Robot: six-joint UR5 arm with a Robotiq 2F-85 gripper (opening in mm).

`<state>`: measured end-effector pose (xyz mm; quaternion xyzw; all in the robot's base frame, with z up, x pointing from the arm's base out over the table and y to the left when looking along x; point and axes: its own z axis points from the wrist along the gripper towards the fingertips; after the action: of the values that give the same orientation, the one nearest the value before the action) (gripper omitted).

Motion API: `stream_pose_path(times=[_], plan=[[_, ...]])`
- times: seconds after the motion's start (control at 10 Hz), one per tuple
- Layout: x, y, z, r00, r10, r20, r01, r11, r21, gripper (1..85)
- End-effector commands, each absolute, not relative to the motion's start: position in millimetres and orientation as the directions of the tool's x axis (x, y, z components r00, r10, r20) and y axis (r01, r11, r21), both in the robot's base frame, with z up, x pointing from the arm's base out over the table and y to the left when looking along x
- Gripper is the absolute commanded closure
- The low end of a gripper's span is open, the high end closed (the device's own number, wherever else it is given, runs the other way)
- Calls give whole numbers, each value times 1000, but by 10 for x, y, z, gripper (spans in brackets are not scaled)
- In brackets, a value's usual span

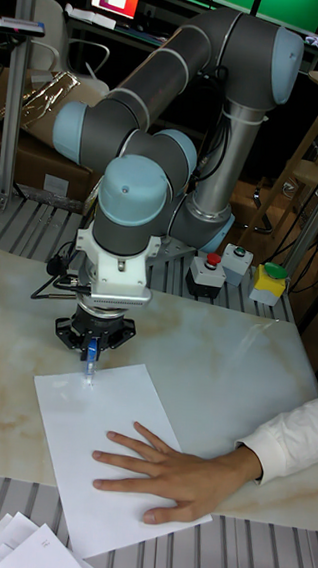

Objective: Use the correction tape on paper

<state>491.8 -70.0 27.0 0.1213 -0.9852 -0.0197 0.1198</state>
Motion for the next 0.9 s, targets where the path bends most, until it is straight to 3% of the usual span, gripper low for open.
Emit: stream_pose_path(times=[0.0, 0.8], plan=[[4911, -688, 277, -944, -238, 227, -228, 971, 73, 840], [4865, -720, 311, -946, -226, 231, -219, 974, 56, 840]])
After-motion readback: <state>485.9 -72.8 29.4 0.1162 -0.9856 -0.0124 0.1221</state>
